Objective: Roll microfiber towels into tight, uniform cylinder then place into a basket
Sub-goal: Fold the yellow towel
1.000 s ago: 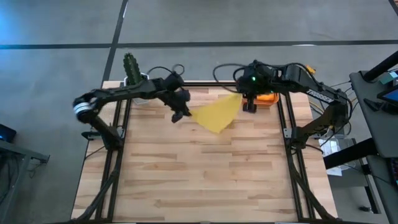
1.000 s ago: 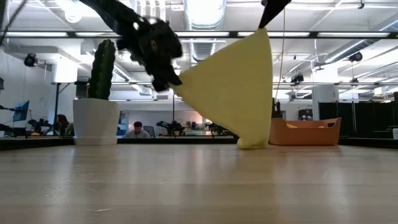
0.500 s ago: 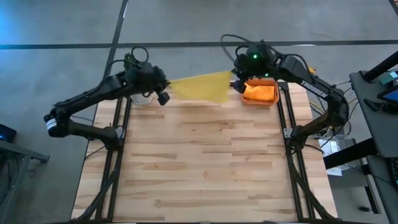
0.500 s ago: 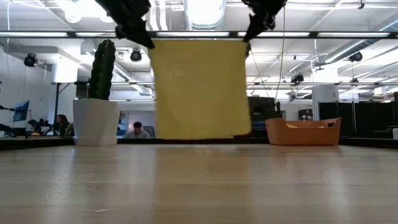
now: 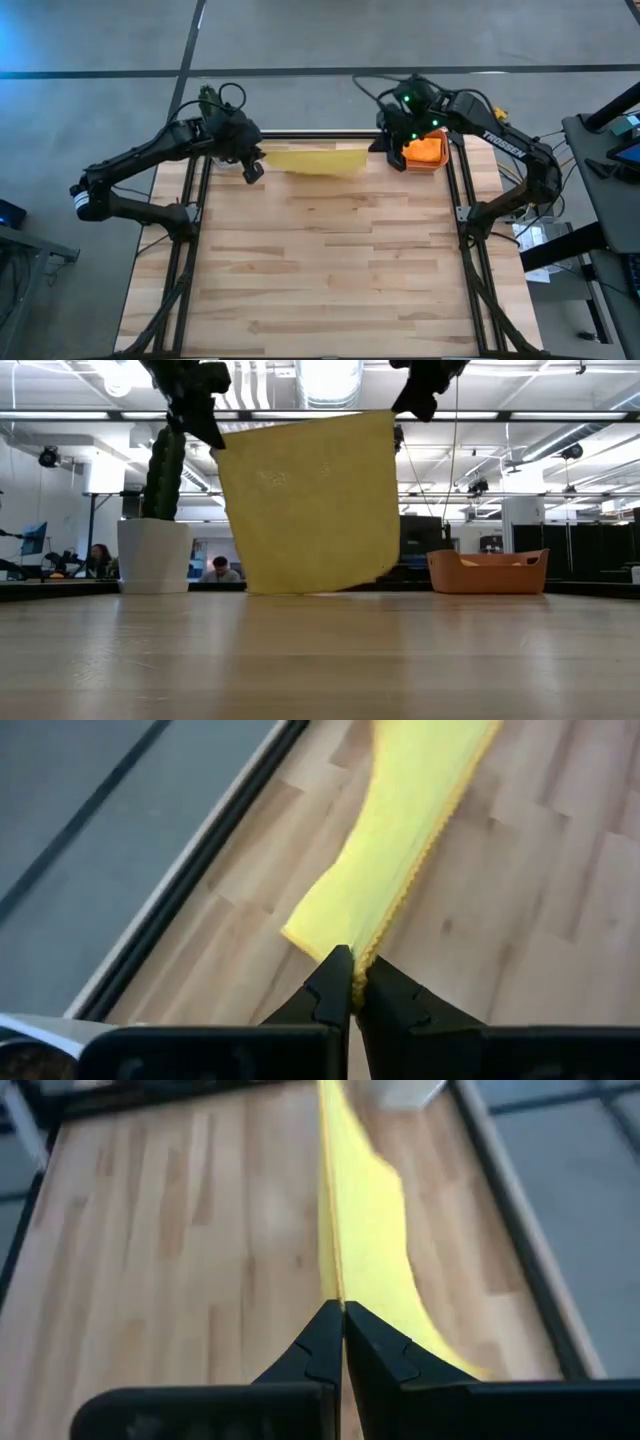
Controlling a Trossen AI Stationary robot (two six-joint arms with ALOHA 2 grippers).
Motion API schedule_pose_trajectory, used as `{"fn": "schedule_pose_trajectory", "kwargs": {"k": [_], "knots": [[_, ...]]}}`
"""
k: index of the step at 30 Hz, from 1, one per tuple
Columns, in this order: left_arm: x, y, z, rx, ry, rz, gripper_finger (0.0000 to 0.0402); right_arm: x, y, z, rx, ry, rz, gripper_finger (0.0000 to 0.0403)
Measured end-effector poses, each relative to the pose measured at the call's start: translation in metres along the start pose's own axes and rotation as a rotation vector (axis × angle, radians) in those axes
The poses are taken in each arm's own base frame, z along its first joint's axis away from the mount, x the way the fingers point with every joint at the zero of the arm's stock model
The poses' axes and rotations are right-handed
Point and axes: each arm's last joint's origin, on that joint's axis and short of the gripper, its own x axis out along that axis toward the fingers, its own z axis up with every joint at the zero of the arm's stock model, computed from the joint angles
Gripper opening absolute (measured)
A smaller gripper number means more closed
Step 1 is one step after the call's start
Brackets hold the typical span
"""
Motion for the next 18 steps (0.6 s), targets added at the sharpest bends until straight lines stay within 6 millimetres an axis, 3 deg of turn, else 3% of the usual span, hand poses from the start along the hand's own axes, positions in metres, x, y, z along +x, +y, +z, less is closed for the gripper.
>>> {"fn": "schedule_pose_trajectory", "kwargs": {"k": [3,10,15,18], "knots": [[-0.002,0.0,-0.001,0.037,0.002,-0.004,0.0,0.004,0.001,-0.005,-0.026,0.052,-0.041,0.0008],[0.017,0.007,0.005,0.166,0.057,0.175,0.0,0.006,-0.023,0.0,-0.038,0.095,-0.491,0.0008],[0.033,0.012,0.016,0.177,0.09,0.182,0.0,0.003,-0.029,0.005,-0.016,0.032,-0.526,0.0008],[0.034,0.012,0.022,0.177,0.089,0.165,0.0,0.004,-0.026,0.005,0.045,-0.009,-0.416,0.0008]]}}
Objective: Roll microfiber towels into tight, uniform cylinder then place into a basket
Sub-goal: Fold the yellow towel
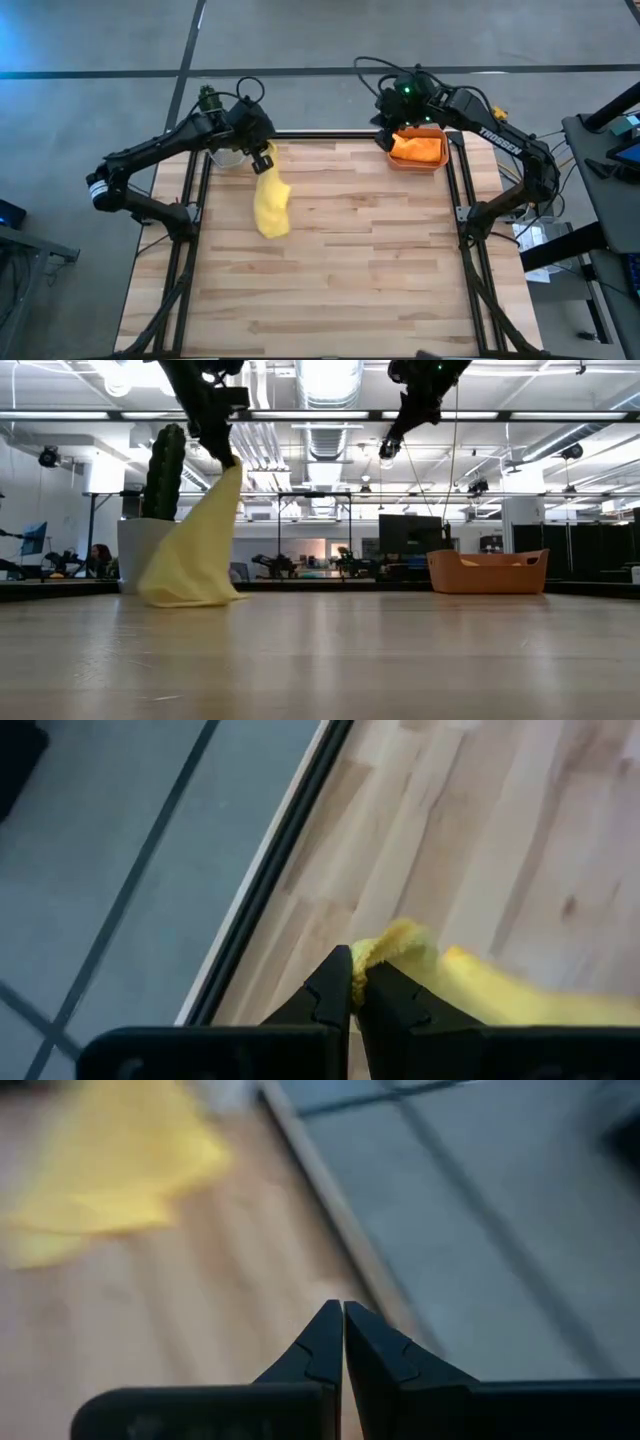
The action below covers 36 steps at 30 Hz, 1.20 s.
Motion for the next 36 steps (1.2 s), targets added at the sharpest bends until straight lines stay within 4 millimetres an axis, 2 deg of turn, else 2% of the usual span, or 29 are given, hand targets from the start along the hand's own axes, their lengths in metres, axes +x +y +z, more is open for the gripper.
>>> {"fn": "schedule_pose_trajectory", "kwargs": {"k": [4,8,17,24,29,33,36], "knots": [[-0.011,0.002,0.009,-0.006,-0.06,-0.055,0.0,0.01,0.01,0.007,0.116,-0.067,0.248,0.001],[-0.034,0.006,0.017,-0.015,-0.153,-0.089,0.0,0.032,0.029,0.019,0.126,-0.116,0.312,0.0032],[-0.075,0.016,0.028,0.003,-0.223,-0.088,0.0,0.068,0.073,0.063,0.098,-0.47,0.418,0.0148],[-0.104,0.02,0.033,0.0,-0.277,-0.117,0.0,0.107,0.096,0.076,-0.052,-0.557,0.342,0.0229],[-0.115,0.012,0.034,0.04,-0.275,-0.171,0.0,0.13,0.101,0.092,-0.041,-0.601,0.348,0.026],[-0.117,0.007,0.032,0.057,-0.26,-0.186,0.0,0.141,0.104,0.106,0.026,-0.602,0.389,0.0267],[-0.118,0.008,0.03,0.056,-0.25,-0.17,0.0,0.146,0.109,0.113,0.01,-0.55,0.474,0.0265]]}}
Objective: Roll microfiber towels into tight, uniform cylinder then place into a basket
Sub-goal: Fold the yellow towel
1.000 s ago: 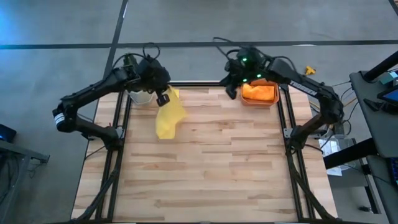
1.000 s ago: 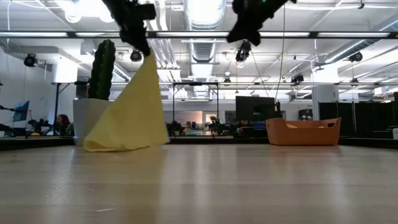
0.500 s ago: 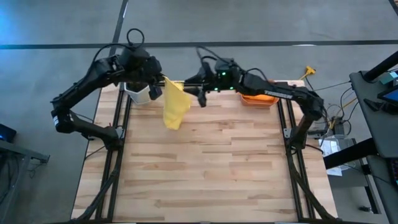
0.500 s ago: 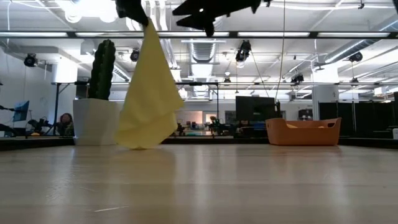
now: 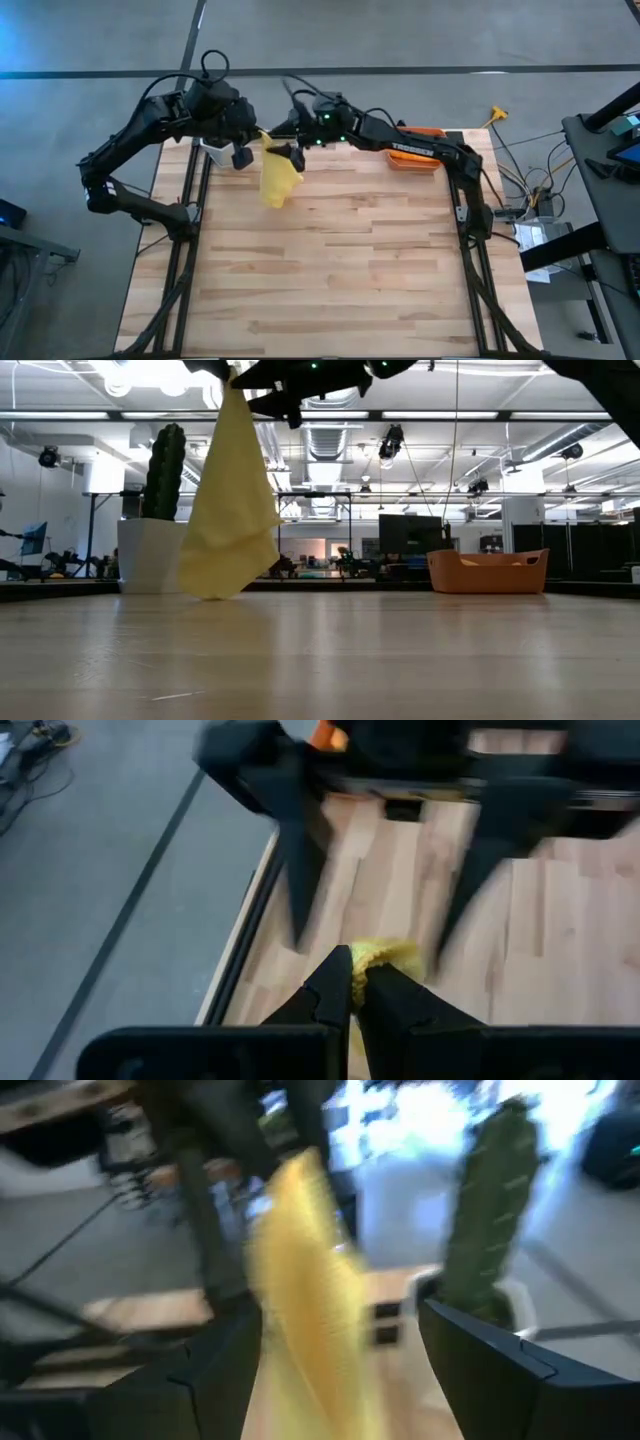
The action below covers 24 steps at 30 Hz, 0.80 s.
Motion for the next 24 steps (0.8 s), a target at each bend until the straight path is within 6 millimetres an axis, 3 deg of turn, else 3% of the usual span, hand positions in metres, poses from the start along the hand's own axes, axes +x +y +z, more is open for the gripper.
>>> {"fn": "schedule_pose_trajectory", "kwargs": {"k": [10,24], "knots": [[-0.002,0.0,-0.005,0.004,0.054,0.018,0.0,0.02,0.012,-0.036,0.013,0.399,0.142,0.0233],[-0.012,0.001,-0.01,0.007,0.068,0.092,0.0,0.024,0.014,-0.052,0.021,0.451,0.144,0.0185]]}}
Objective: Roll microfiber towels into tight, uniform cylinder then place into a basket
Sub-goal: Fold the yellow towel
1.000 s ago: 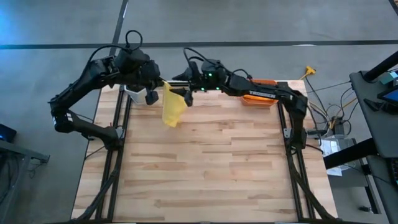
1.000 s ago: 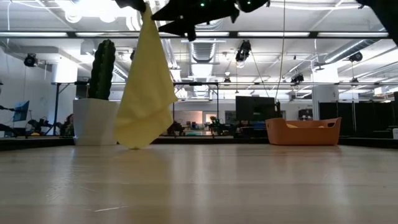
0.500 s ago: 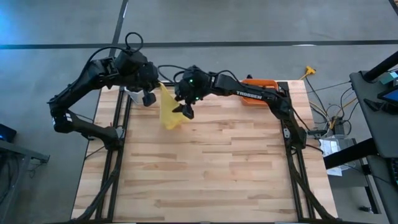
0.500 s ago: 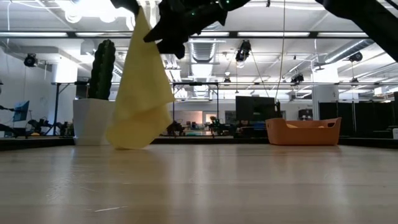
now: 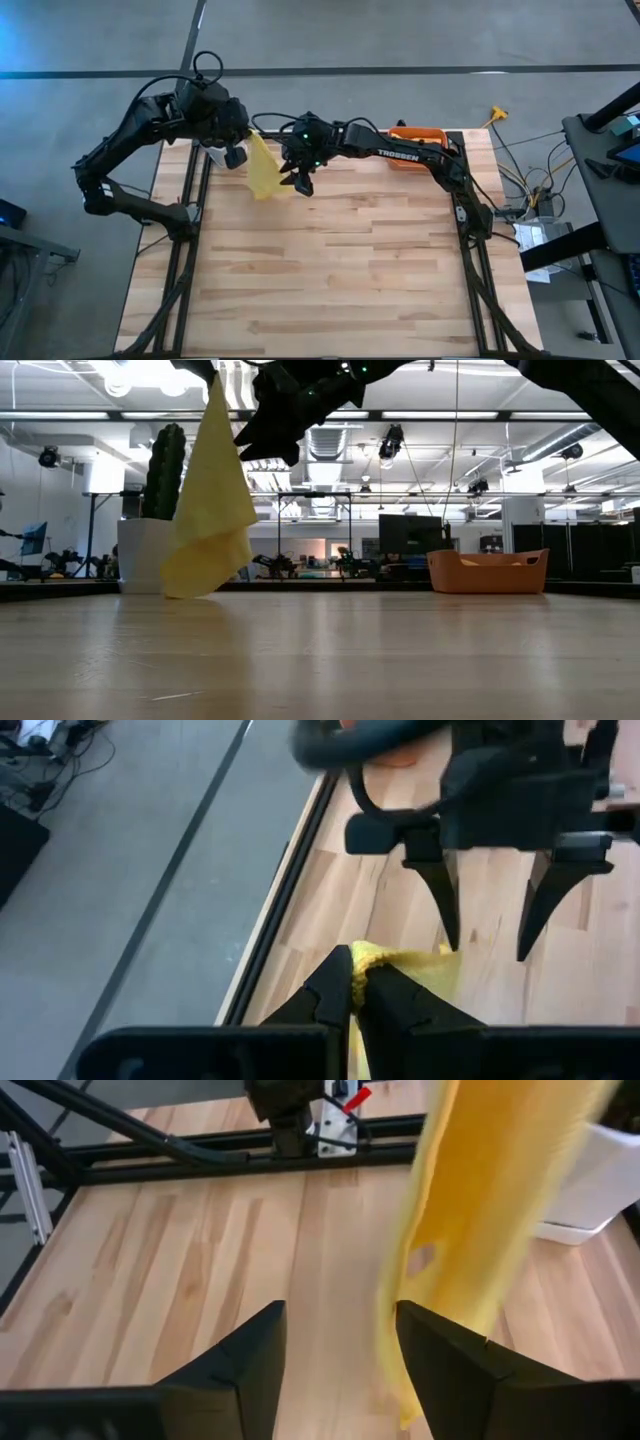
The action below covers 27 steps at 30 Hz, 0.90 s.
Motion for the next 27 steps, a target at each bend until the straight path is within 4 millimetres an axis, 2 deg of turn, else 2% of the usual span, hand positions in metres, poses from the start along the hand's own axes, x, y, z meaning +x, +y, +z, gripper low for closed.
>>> {"fn": "schedule_pose_trajectory", "kwargs": {"k": [7,12,19,23,27], "knots": [[-0.005,0.001,0.003,-0.012,-0.02,0.005,0.0,0.012,-0.001,-0.012,0.002,0.013,-0.007,0.0163],[-0.014,0.003,0.007,-0.017,-0.057,0.014,0.0,0.025,-0.01,-0.032,-0.01,0.056,-0.128,0.0146],[-0.019,0.004,0.008,-0.02,-0.066,0.021,0.0,0.039,-0.016,-0.057,0.084,0.077,-0.137,0.0106],[-0.018,0.004,0.005,-0.015,-0.029,0.015,0.0,0.036,-0.015,-0.056,0.115,0.072,-0.138,0.0066],[-0.015,0.003,0.004,-0.012,-0.011,0.011,0.0,0.026,-0.01,-0.046,0.088,0.034,-0.116,0.0033]]}}
